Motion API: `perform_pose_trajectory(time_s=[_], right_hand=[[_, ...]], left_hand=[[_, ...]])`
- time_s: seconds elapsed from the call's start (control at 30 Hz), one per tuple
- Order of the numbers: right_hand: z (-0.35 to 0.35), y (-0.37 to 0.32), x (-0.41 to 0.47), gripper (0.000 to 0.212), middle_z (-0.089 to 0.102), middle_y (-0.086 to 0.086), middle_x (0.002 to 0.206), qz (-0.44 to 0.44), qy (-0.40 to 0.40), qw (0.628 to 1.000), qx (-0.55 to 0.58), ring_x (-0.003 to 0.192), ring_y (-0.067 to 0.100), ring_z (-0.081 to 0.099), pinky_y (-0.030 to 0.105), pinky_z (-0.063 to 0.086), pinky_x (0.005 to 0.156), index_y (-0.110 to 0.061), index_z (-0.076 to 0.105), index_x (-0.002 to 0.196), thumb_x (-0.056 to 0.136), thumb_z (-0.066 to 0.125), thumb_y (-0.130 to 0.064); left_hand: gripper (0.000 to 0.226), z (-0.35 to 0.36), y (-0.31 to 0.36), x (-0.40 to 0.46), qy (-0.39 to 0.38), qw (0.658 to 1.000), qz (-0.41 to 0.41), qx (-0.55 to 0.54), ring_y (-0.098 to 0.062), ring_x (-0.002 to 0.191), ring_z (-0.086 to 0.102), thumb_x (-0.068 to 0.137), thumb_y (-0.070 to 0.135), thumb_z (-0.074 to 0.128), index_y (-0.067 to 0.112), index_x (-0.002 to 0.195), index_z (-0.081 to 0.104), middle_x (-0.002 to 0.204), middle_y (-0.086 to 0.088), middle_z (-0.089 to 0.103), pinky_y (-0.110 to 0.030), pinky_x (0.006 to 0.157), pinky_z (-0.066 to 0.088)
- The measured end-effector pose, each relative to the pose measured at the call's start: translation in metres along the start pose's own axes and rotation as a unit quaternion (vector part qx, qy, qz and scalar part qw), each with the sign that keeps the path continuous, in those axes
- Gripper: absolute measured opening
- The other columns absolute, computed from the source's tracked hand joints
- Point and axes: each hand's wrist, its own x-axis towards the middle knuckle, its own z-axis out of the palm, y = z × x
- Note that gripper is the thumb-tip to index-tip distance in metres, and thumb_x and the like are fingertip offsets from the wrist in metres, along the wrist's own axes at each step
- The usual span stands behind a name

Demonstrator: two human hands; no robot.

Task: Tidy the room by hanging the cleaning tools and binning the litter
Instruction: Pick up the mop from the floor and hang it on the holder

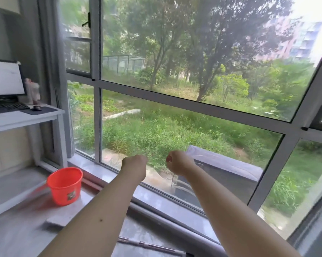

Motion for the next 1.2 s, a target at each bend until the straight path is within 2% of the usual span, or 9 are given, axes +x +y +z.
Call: perform_pose_trajectory(time_s=[0.1,0.2,0.33,0.43,0.57,0.83,0.97,1.07,1.2], right_hand=[[0.025,-0.002,0.038,0.022,0.069,0.012,0.104,-0.012,-0.009,1.000,-0.004,0.090,0.025,0.065,0.038,0.058,0.083,-0.003,0.067,0.102,0.091,0.049,-0.009],[0.057,-0.001,0.085,0.024,0.070,0.011,0.107,-0.027,-0.026,0.999,-0.012,0.097,0.027,0.066,0.035,0.057,0.079,-0.004,0.068,0.104,0.090,0.049,-0.012],[0.103,0.005,0.158,0.026,0.067,0.010,0.112,-0.046,-0.056,0.997,-0.020,0.098,0.029,0.065,0.036,0.056,0.080,-0.005,0.068,0.106,0.089,0.050,-0.013],[0.135,0.012,0.205,0.028,0.062,0.009,0.117,-0.049,-0.084,0.995,-0.030,0.103,0.031,0.063,0.033,0.050,0.079,-0.009,0.068,0.108,0.089,0.050,-0.016],[0.190,0.030,0.254,0.030,0.056,0.009,0.124,-0.042,-0.138,0.989,-0.017,0.111,0.030,0.058,0.032,0.047,0.089,-0.013,0.066,0.114,0.090,0.049,-0.020],[0.302,0.056,0.299,0.027,0.057,0.008,0.121,-0.005,-0.235,0.972,-0.014,0.111,0.029,0.058,0.033,0.049,0.091,-0.012,0.064,0.111,0.089,0.049,-0.018],[0.365,0.069,0.304,0.027,0.057,0.007,0.120,0.022,-0.281,0.959,-0.014,0.108,0.029,0.059,0.032,0.048,0.083,-0.012,0.064,0.111,0.091,0.047,-0.017],[0.418,0.081,0.305,0.027,0.061,0.006,0.120,0.051,-0.308,0.950,-0.004,0.107,0.028,0.061,0.028,0.044,0.076,-0.014,0.064,0.111,0.090,0.047,-0.015],[0.486,0.093,0.305,0.029,0.057,0.006,0.126,0.099,-0.339,0.935,0.014,0.114,0.027,0.058,0.031,0.047,0.090,-0.015,0.063,0.114,0.088,0.050,-0.015]], left_hand=[[0.020,0.021,-0.015,0.031,-0.014,1.000,-0.005,0.007,-0.027,0.103,0.064,0.090,0.008,0.052,0.015,0.107,0.059,0.101,-0.005,0.059,-0.031,0.075,0.045],[0.020,0.044,-0.028,0.074,-0.031,0.999,-0.019,0.021,-0.027,0.101,0.065,0.089,0.006,0.051,0.014,0.105,0.059,0.089,-0.003,0.052,-0.030,0.070,0.040],[0.025,0.086,-0.041,0.142,-0.063,0.997,-0.032,0.017,-0.027,0.106,0.064,0.089,0.006,0.051,0.013,0.111,0.060,0.110,-0.005,0.064,-0.031,0.078,0.045],[0.027,0.119,-0.048,0.187,-0.088,0.995,-0.029,0.031,-0.026,0.111,0.062,0.088,0.007,0.050,0.013,0.113,0.059,0.119,-0.005,0.063,-0.032,0.088,0.047],[0.027,0.172,-0.057,0.233,-0.134,0.990,-0.031,0.033,-0.026,0.111,0.062,0.088,0.007,0.049,0.014,0.112,0.057,0.119,-0.005,0.062,-0.030,0.083,0.046],[0.022,0.284,-0.083,0.288,-0.206,0.977,-0.049,0.004,-0.025,0.111,0.062,0.089,0.008,0.050,0.020,0.106,0.058,0.119,-0.003,0.062,-0.029,0.084,0.047],[0.025,0.353,-0.096,0.300,-0.241,0.969,-0.045,0.008,-0.024,0.111,0.062,0.089,0.009,0.051,0.018,0.111,0.059,0.126,-0.002,0.058,-0.028,0.086,0.048],[0.028,0.409,-0.107,0.306,-0.269,0.962,-0.034,0.006,-0.024,0.114,0.061,0.088,0.008,0.050,0.019,0.113,0.057,0.122,-0.002,0.062,-0.028,0.089,0.047],[0.035,0.482,-0.120,0.314,-0.302,0.953,-0.019,0.008,-0.024,0.116,0.059,0.085,0.002,0.051,0.020,0.115,0.057,0.122,-0.003,0.063,-0.031,0.091,0.047]])
